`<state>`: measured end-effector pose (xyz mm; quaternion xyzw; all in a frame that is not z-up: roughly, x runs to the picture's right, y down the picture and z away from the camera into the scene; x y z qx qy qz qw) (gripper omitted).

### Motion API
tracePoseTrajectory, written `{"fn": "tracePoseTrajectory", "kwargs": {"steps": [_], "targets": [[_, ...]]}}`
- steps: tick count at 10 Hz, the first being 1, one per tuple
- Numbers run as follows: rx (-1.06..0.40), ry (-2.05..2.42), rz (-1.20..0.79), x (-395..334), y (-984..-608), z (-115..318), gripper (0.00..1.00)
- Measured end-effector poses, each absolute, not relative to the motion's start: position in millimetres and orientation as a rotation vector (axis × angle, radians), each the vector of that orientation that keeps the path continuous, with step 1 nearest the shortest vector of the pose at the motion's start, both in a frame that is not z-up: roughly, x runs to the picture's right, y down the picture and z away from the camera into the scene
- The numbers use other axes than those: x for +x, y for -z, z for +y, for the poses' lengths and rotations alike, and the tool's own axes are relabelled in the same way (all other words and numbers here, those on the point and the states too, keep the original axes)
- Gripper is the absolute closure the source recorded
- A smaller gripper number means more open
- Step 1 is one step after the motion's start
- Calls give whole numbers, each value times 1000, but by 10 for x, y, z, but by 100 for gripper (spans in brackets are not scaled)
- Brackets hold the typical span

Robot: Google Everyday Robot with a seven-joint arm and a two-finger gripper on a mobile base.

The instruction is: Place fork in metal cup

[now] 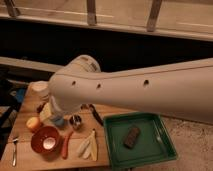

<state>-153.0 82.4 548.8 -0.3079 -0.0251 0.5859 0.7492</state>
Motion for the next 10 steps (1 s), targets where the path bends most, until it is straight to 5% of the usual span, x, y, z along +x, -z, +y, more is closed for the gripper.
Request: {"fn": "tracePoseTrajectory", "kwargs": {"steps": [3,10], "targets": [[-700,-1228,-50,-1659,-5607,838,20],[-743,-959,-92,-3273,-5750,1359,20]]}}
